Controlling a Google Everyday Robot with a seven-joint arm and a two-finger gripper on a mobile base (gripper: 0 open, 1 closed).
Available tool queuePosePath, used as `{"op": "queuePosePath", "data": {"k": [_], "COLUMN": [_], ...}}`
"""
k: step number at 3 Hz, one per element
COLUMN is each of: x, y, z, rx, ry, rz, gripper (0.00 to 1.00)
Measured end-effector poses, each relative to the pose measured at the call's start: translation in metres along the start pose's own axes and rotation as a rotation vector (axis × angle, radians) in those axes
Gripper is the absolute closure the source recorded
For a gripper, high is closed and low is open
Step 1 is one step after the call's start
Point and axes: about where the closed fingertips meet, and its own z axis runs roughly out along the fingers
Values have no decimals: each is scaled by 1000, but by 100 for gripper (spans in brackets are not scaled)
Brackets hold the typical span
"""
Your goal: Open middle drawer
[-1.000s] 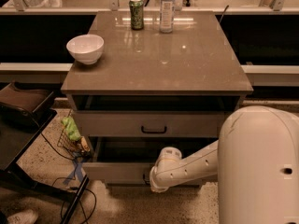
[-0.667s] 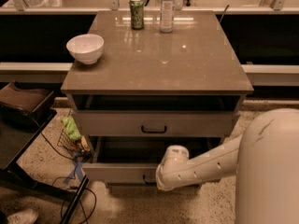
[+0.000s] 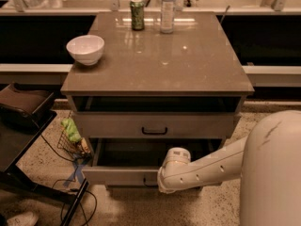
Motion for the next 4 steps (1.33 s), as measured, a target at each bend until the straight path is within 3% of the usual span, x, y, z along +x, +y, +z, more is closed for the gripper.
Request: {"op": "queuePosePath", "data": {"k": [2, 3, 4], "x": [5, 28, 73], "y": [0, -2, 18], "z": [-9, -61, -131], "rx": [11, 63, 100], "ry": [16, 89, 209], "rz": [11, 58, 154], "gripper": [100, 100, 100]}}
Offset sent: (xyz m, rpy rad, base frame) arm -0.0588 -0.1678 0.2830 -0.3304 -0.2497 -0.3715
